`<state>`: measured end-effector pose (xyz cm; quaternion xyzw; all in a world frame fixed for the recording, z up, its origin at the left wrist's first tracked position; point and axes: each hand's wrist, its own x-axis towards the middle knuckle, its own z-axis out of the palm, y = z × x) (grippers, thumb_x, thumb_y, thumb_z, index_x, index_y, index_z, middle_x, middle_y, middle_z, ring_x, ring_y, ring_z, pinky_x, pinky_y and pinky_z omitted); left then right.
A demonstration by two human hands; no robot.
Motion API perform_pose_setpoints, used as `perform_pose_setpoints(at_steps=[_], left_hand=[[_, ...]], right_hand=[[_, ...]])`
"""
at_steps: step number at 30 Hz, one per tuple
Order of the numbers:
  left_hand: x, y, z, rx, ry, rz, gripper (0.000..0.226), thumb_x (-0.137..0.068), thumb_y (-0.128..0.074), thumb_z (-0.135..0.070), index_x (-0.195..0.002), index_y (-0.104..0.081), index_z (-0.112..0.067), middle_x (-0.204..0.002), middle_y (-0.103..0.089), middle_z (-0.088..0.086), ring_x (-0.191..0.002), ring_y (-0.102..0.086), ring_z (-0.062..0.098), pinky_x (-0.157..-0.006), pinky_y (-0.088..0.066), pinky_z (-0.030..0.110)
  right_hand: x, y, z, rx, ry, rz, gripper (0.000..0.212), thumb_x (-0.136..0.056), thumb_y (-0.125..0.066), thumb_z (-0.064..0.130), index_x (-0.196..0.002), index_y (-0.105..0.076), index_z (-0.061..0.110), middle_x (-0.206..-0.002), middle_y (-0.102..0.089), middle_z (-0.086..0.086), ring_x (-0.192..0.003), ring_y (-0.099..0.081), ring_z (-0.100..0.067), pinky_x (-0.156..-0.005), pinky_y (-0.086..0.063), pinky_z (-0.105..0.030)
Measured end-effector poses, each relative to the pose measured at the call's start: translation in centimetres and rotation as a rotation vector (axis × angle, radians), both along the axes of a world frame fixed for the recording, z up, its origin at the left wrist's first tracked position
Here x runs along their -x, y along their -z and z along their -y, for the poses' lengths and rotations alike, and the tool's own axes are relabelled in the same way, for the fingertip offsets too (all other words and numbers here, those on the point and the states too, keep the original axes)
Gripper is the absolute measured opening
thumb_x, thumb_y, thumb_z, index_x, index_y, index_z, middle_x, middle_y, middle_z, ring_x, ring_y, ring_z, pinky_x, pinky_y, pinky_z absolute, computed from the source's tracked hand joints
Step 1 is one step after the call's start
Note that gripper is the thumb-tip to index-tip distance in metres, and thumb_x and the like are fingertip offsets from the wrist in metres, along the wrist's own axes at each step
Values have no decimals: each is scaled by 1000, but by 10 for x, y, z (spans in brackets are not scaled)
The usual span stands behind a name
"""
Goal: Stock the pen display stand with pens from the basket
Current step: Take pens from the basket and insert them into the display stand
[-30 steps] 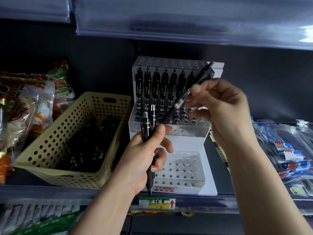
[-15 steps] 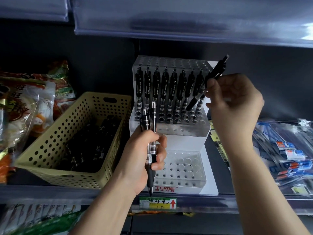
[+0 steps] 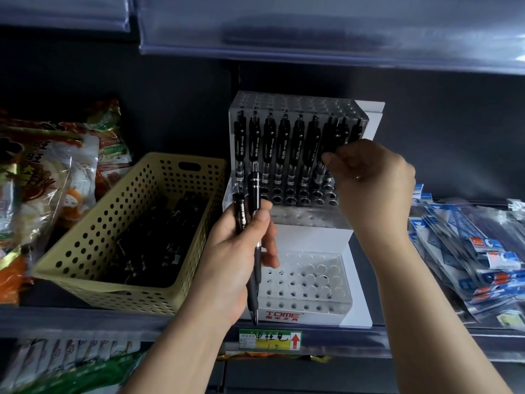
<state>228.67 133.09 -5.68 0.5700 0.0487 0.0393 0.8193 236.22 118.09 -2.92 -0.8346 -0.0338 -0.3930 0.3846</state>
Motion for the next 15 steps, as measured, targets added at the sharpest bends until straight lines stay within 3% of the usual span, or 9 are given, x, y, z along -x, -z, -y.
perform_pose_setpoints(at_steps=[9, 15], left_hand=[[-1, 2, -4, 1, 36, 11, 18, -91, -54, -16, -104, -66, -16, -66, -56, 0, -54, -49, 14, -46, -43, 27], [-3, 2, -5, -6, 48, 4, 20, -91, -55, -15, -107, -67, -17, -65, -53, 1, -50, -43, 14, -45, -38, 26]], right_hand=[[-3, 1, 0, 74, 35, 43, 15, -83, -70, 28, -75, -70, 15, -62, -68, -9, -60, -60, -32, -58, -41, -31], [-6, 5, 0, 215, 49, 24, 16, -83, -68, 25, -74, -70, 12, -62, -65, -11, -58, -56, -36, -56, -29, -27]])
